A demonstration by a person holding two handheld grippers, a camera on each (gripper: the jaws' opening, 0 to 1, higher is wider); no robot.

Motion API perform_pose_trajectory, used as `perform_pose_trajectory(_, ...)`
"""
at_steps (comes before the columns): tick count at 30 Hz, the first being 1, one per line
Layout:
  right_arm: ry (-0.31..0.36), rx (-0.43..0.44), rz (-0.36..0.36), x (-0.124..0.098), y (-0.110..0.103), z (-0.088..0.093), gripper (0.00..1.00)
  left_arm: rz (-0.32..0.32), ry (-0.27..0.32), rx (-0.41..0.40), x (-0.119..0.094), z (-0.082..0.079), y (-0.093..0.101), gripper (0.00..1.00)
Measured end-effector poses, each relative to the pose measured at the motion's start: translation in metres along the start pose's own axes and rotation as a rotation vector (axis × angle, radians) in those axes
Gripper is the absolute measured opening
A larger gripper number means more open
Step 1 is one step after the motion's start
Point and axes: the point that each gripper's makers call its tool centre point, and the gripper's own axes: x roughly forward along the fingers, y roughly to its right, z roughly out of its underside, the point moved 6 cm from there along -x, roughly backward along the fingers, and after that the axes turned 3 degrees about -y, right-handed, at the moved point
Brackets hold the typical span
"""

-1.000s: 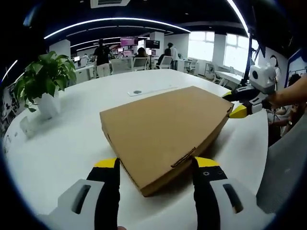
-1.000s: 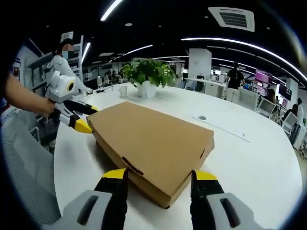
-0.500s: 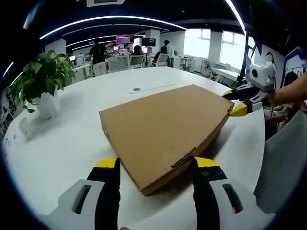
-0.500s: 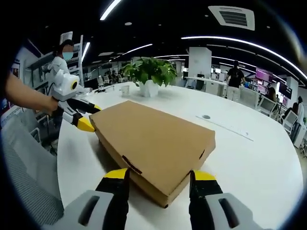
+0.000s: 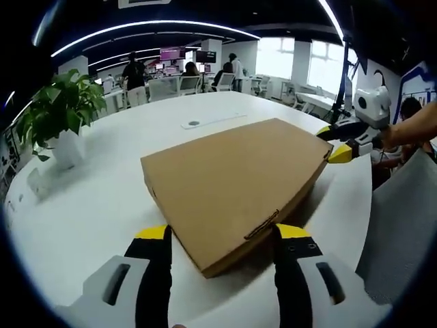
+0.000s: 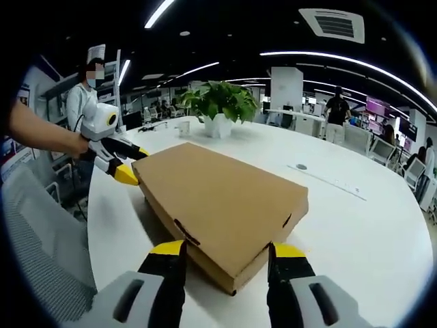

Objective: Operate the shoe box by opening the lid, removing the specified soft item, and placing it in the target area until the item is outside and the box remains undamaged.

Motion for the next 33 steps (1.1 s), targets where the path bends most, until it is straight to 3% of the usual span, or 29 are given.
perform_pose_trajectory(33, 0.006, -0.028, -0.065, 0.003, -0.045, -0.001, 0.42, 0.007, -0.047, 0.002, -0.043, 0.031, -0.009, 0.57)
